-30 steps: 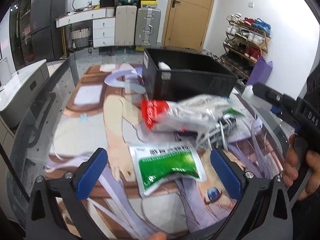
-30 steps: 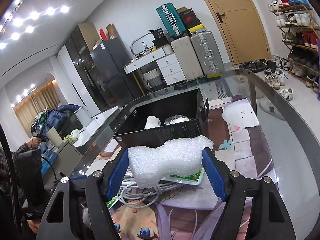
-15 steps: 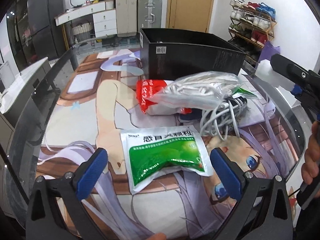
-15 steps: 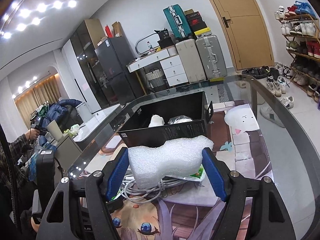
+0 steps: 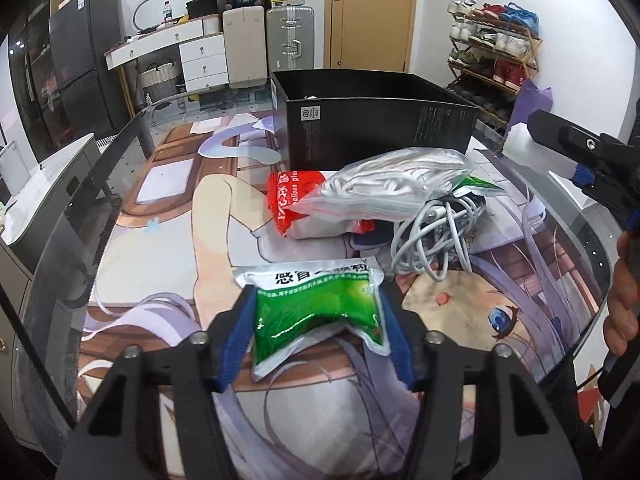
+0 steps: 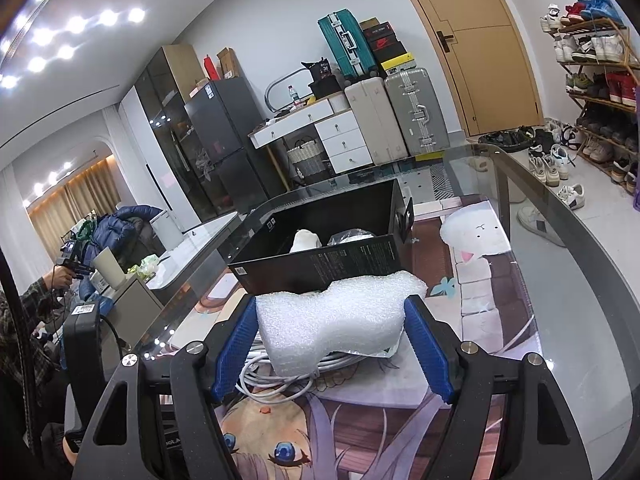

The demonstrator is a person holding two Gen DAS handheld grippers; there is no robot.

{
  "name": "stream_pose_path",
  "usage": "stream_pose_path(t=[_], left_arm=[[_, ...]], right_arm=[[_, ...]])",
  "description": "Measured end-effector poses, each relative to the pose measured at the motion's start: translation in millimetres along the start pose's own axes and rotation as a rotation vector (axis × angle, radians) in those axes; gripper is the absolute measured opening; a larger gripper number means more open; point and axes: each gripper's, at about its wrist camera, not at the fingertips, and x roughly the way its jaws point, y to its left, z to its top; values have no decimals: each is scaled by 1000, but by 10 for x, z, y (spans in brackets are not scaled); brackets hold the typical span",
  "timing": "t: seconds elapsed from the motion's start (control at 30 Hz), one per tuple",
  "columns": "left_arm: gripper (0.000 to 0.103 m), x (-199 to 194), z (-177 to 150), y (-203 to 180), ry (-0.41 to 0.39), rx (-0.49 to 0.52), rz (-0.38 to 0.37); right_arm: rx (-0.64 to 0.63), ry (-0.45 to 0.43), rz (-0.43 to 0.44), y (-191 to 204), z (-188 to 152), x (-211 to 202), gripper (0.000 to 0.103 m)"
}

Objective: Organize soft objects
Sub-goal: 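Grasp the green medicine sachet with the left gripper while the right gripper holds the foam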

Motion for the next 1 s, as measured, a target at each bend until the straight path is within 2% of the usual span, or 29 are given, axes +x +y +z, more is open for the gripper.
stream_pose_path(t=[0.17, 0.4, 0.73, 1.0], left_arm=[[46, -72, -39, 44, -10, -15, -5], [46, -230, -19, 68, -54, -22, -18], [46, -444, 154, 264, -140, -101, -67], [46, -573, 333, 321, -196, -115, -86]], right_arm=[[-5, -5, 5, 28, 9, 1, 74], [-14, -9, 10, 53, 21, -14, 74], [-15, -18, 18, 82, 33, -27, 74], [-34, -20, 28, 145, 52, -29, 74]])
